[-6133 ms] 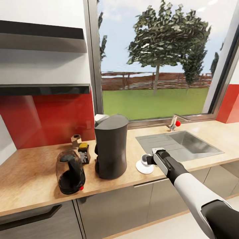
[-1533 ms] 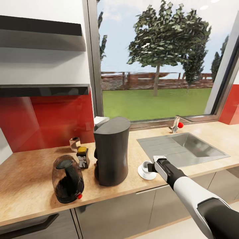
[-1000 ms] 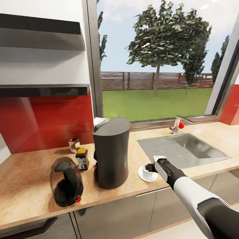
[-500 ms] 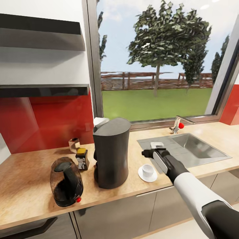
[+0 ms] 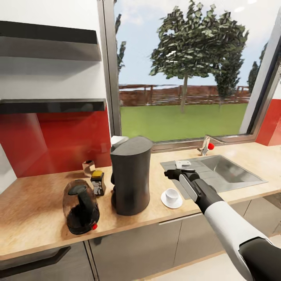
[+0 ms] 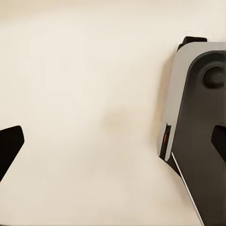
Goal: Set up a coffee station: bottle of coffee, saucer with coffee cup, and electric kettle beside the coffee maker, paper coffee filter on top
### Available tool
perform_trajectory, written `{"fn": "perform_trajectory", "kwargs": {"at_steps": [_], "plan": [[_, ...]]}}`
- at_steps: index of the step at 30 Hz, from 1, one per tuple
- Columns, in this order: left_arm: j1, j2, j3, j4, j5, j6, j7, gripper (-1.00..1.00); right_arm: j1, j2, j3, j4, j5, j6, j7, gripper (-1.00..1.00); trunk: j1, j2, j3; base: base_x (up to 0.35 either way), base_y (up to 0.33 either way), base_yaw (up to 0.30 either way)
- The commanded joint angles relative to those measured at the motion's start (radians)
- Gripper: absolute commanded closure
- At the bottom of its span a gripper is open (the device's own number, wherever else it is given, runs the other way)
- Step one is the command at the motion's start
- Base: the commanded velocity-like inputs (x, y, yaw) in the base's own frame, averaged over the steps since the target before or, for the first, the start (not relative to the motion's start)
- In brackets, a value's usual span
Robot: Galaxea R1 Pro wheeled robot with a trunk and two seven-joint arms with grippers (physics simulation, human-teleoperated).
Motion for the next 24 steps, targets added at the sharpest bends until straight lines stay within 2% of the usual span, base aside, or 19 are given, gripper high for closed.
{"fn": "perform_trajectory", "kwargs": {"at_steps": [1, 6, 7, 8, 9, 12, 13, 14, 18, 22, 24], "plan": [[0.000, 0.000, 0.008, 0.000, -0.011, -0.001, 0.003, -1.00, 0.000, -0.001, 0.006, -0.001, -0.010, 0.002, -0.009, -1.00, 0.000, -0.001, 0.000, -0.320, -0.023, 0.000], [0.000, 0.000, 0.008, -0.002, -0.010, -0.003, 0.003, -1.00, -0.001, -0.002, 0.006, 0.000, -0.009, 0.000, -0.012, -1.00, 0.000, -0.001, 0.000, -0.329, -0.010, 0.000], [0.000, 0.000, 0.009, -0.002, -0.010, -0.003, 0.003, -1.00, -0.001, -0.006, 0.006, 0.001, -0.009, 0.000, -0.013, -1.00, 0.000, -0.001, 0.000, -0.335, -0.003, 0.000], [0.000, 0.000, 0.010, -0.005, -0.010, -0.003, 0.003, -1.00, 0.000, -0.026, 0.007, 0.003, -0.009, -0.002, -0.016, -1.00, 0.000, -0.001, 0.000, -0.337, -0.001, -0.089], [0.000, 0.000, 0.011, -0.006, -0.010, -0.003, 0.003, -1.00, 0.000, -0.030, 0.007, 0.004, -0.009, -0.003, -0.016, -1.00, 0.000, -0.001, 0.000, -0.337, 0.000, -0.151], [0.000, 0.000, 0.011, -0.007, -0.011, -0.003, 0.003, -1.00, 0.000, -0.044, 0.006, 0.009, -0.009, -0.003, -0.017, -1.00, 0.000, -0.001, 0.000, -0.337, 0.000, -0.222], [0.000, 0.000, 0.011, -0.007, -0.011, -0.003, 0.003, -1.00, 0.000, -0.067, 0.006, 0.021, -0.011, -0.005, -0.024, -1.00, 0.000, -0.001, 0.000, -0.337, 0.000, -0.273], [0.000, 0.000, 0.012, -0.008, -0.011, -0.003, 0.003, -1.00, 0.000, -0.071, 0.006, 0.027, -0.012, -0.007, -0.025, -1.00, 0.000, -0.001, 0.000, -0.337, 0.000, -0.277], [0.000, 0.000, 0.014, -0.009, -0.011, -0.003, 0.003, -1.00, 0.000, -0.079, 0.006, 0.079, -0.014, -0.011, -0.027, -1.00, 0.000, -0.001, 0.000, -0.256, 0.000, -0.282], [0.000, 0.000, 0.015, -0.010, -0.011, -0.004, 0.003, -1.00, 0.000, -0.082, 0.005, 0.135, -0.015, -0.016, -0.027, -1.00, 0.000, -0.001, 0.000, -0.082, 0.000, -0.285], [0.000, 0.000, 0.015, -0.010, -0.011, -0.004, 0.003, -1.00, 0.000, -0.092, -0.015, 0.196, -0.016, -0.032, -0.027, -1.00, 0.000, -0.001, 0.000, -0.026, 0.000, -0.285]]}}
